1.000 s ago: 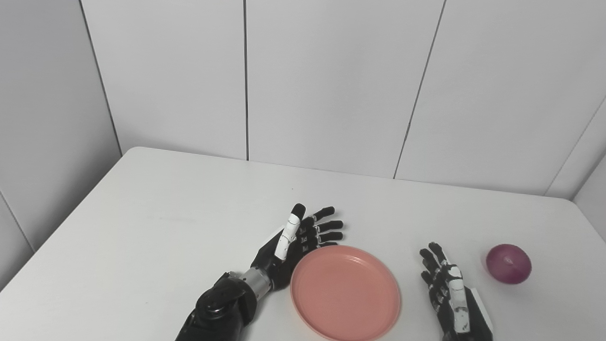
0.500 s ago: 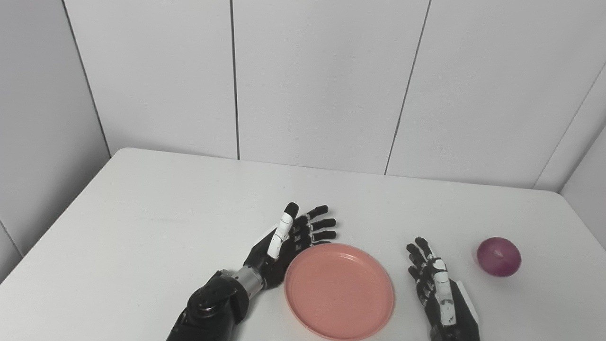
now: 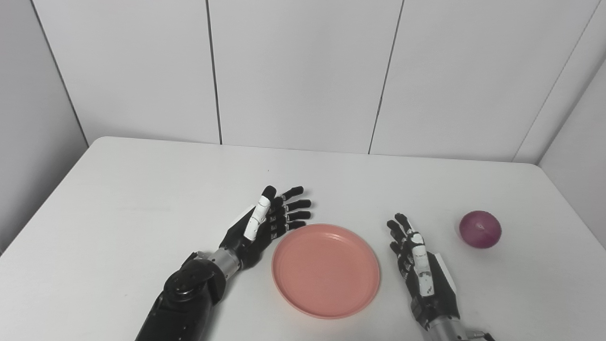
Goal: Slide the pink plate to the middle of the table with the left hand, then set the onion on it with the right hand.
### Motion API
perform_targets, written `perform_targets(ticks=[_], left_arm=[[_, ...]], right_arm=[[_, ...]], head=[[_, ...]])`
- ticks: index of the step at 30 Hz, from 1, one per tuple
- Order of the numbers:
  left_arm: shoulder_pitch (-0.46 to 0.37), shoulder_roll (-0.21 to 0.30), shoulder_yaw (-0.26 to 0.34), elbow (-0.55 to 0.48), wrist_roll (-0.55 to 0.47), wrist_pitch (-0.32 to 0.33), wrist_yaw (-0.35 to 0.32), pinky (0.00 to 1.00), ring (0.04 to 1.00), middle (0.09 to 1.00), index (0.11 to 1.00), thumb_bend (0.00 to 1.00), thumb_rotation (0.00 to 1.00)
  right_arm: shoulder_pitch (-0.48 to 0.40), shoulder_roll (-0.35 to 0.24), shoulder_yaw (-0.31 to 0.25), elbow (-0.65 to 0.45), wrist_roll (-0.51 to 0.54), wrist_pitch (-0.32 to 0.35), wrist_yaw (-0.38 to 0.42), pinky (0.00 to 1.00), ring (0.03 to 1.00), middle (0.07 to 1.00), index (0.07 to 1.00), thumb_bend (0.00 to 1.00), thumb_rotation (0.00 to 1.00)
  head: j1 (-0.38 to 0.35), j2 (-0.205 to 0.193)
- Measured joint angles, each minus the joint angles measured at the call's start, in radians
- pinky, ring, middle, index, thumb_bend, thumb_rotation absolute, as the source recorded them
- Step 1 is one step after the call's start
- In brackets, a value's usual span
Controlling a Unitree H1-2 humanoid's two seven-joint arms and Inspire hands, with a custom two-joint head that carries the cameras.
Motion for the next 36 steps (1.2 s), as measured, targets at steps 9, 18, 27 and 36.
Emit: perform_targets(ticks=[9,18,27,36], left_arm=[[-0.002,0.008,0.002,0.041,0.037,-0.096,0.001,0.88,0.864,0.877,0.895,0.9,1.0],[-0.001,-0.001,-0.005,0.08,0.088,-0.203,0.009,0.92,0.871,0.883,0.903,0.87,0.98],[-0.003,-0.036,0.019,0.096,0.161,-0.228,0.082,1.0,0.934,0.921,0.933,0.84,0.99],[0.02,-0.09,0.071,0.071,0.201,-0.215,0.226,1.0,0.984,0.964,0.974,0.78,1.0]], right_arm=[[-0.011,0.026,0.007,0.007,-0.037,0.0,-0.02,1.0,0.979,0.928,0.953,0.99,1.0],[-0.011,0.027,0.003,0.008,-0.038,-0.001,-0.02,0.98,0.978,0.927,0.951,0.98,1.0],[0.004,0.024,-0.007,-0.022,-0.04,-0.001,-0.019,0.94,0.945,0.91,0.939,0.97,1.0],[-0.013,-0.033,-0.013,-0.075,-0.127,-0.002,-0.018,0.87,0.917,0.899,0.942,0.92,0.96]], head=[[-0.071,-0.009],[-0.068,-0.029],[-0.092,-0.066],[-0.104,-0.097]])
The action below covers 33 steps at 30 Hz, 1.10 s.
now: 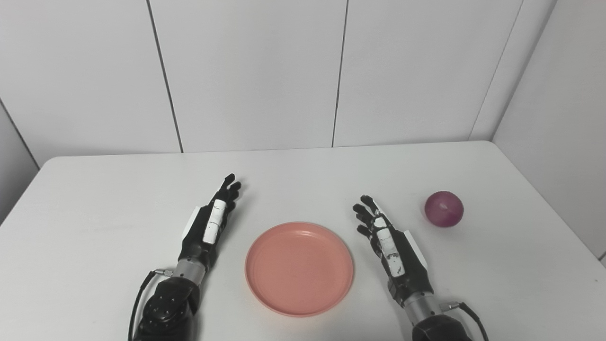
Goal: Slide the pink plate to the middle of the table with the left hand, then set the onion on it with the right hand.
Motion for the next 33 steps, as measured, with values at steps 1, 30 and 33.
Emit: perform_targets(ticks=[1,30,33], left_arm=[[0.001,-0.001,0.0,-0.001,0.0,0.0,0.003,1.0,0.982,0.962,0.973,0.78,1.0],[0.002,0.003,0.008,-0.007,-0.052,0.014,-0.036,1.0,0.963,0.955,0.983,0.81,1.0],[0.002,0.003,0.008,-0.007,-0.052,0.014,-0.037,1.0,0.961,0.953,0.984,0.81,1.0]], right_arm=[[-0.009,-0.013,-0.005,-0.004,-0.014,0.0,-0.001,0.86,0.91,0.895,0.94,0.9,0.96],[-0.298,-0.469,0.018,0.1,-0.829,0.001,-0.015,0.64,0.765,0.789,0.798,0.82,0.68],[-0.298,-0.481,0.033,0.154,-0.859,0.0,-0.018,0.62,0.741,0.772,0.786,0.83,0.65]], head=[[-0.005,-0.005],[-0.054,-0.032],[-0.052,-0.034]])
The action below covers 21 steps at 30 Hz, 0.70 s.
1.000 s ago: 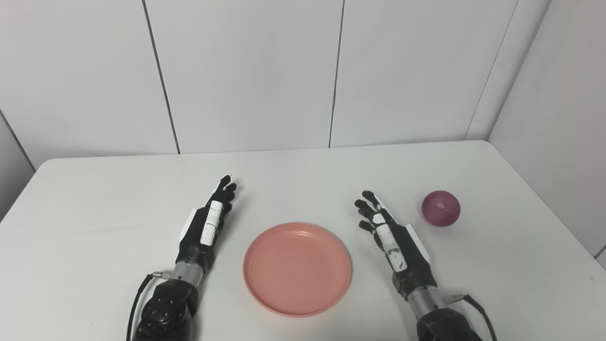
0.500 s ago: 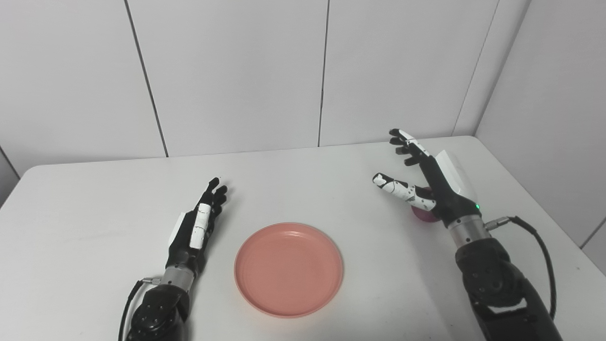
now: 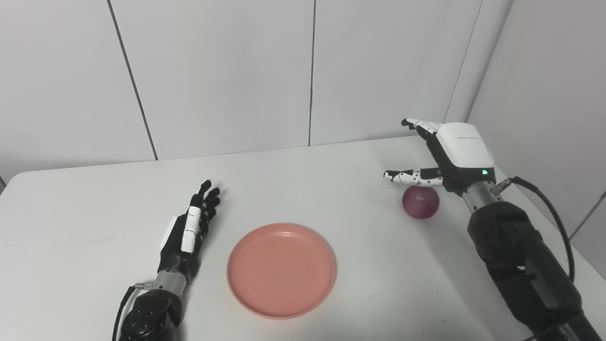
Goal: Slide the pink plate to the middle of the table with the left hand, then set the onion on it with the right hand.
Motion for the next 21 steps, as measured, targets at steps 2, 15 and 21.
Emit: perform_targets(ticks=[2,15,21], left_arm=[[0.0,0.0,0.0,0.0,0.0,0.0,-0.002,1.0,0.96,0.954,0.985,0.81,1.0],[0.002,0.003,0.0,-0.002,-0.017,0.007,-0.016,1.0,0.969,0.968,1.0,0.8,1.0],[0.003,0.007,0.001,-0.003,-0.021,0.019,-0.016,1.0,0.967,0.968,1.0,0.81,1.0]], right_arm=[[0.0,-0.004,0.016,0.038,-0.016,-0.005,-0.014,0.58,0.721,0.759,0.773,0.83,0.64],[0.012,-0.015,0.076,0.221,-0.028,-0.028,-0.064,0.55,0.715,0.767,0.79,0.79,0.73],[0.013,0.003,0.078,0.274,0.014,-0.028,-0.068,0.55,0.72,0.772,0.794,0.78,0.69]], head=[[0.0,0.0],[0.012,0.006],[0.017,0.005]])
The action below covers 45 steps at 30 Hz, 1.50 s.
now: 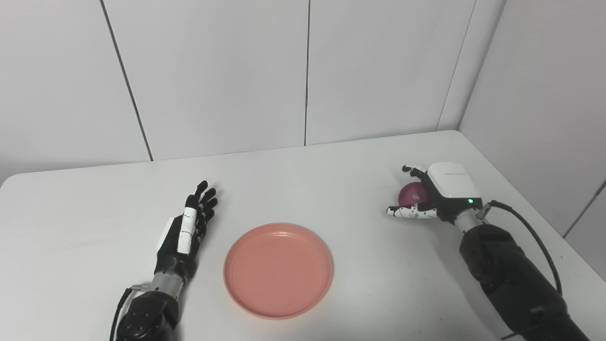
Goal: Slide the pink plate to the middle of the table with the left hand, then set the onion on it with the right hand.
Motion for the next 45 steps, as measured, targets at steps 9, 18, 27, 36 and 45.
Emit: perform_targets(ticks=[9,18,27,36,45], left_arm=[[0.002,0.002,0.0,-0.004,-0.01,0.005,0.0,1.0,0.967,0.965,0.997,0.82,0.99],[0.002,0.004,0.0,-0.003,-0.021,0.006,-0.001,1.0,0.972,0.967,1.0,0.82,0.98],[0.002,0.005,0.0,-0.002,-0.022,0.007,-0.002,1.0,0.972,0.971,0.999,0.82,0.98],[0.002,0.006,0.0,-0.003,-0.027,0.01,-0.006,1.0,0.969,0.969,0.996,0.82,0.98],[0.005,0.007,0.0,-0.015,-0.027,0.017,-0.017,1.0,0.963,0.968,0.995,0.8,0.99]], right_arm=[[0.0,0.001,0.005,0.038,0.013,0.0,-0.019,0.57,0.716,0.765,0.796,0.78,0.7],[0.002,0.002,0.011,0.044,0.029,0.0,-0.039,0.45,0.568,0.661,0.721,0.7,0.68],[0.002,0.001,0.017,0.044,0.048,-0.002,-0.056,0.2,0.264,0.364,0.492,0.52,0.57],[0.0,-0.005,0.028,0.067,0.069,-0.014,-0.079,0.15,0.219,0.307,0.407,0.44,0.49],[-0.006,-0.01,0.032,0.078,0.088,-0.014,-0.08,0.13,0.197,0.273,0.328,0.45,0.51]], head=[[0.002,0.0],[0.006,0.002],[0.008,0.005],[0.009,0.005],[0.009,0.006]])
